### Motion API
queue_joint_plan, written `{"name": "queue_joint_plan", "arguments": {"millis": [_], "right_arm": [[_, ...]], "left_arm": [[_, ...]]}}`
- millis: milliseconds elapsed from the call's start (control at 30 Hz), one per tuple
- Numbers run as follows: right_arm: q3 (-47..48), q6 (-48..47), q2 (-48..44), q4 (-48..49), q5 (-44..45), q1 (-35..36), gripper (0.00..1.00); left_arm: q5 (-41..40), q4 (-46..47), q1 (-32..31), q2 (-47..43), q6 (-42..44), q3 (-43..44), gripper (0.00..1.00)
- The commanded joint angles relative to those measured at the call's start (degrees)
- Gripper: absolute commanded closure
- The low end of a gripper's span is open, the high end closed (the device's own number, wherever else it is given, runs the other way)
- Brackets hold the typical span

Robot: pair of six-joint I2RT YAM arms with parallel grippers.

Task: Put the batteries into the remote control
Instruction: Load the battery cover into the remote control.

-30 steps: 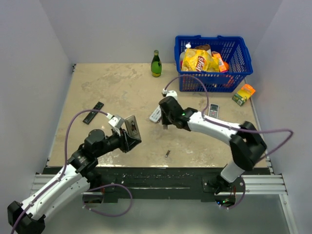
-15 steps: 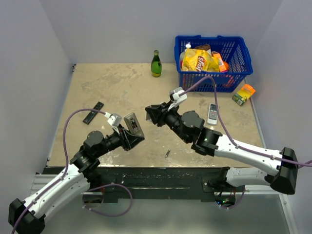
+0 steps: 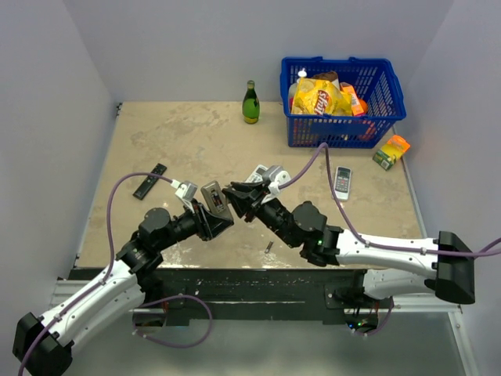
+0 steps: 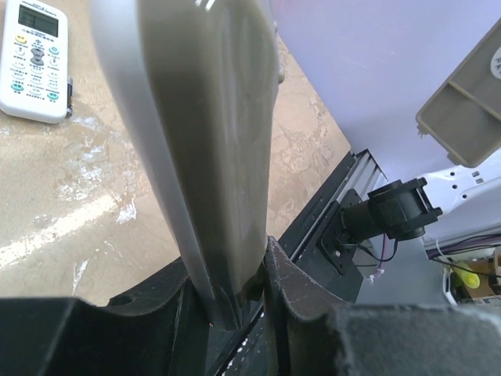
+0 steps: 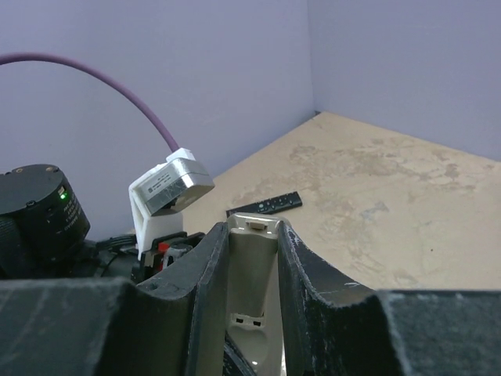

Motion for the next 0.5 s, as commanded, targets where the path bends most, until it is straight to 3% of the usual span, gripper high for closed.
{"name": "queue_joint_plan", "arguments": {"millis": [0, 467], "right_arm": [[-0.8, -5.1, 1.9, 8.9, 1.9, 1.0, 1.00], [0.3, -11.4, 9.9, 12.7, 8.5, 4.6, 1.00]], "left_arm": [[-0.4, 2.9, 0.2, -0.1, -1.5, 2.1, 1.00], [-0.4, 2.2, 0.2, -0.3, -1.5, 3.1, 1.00]]}}
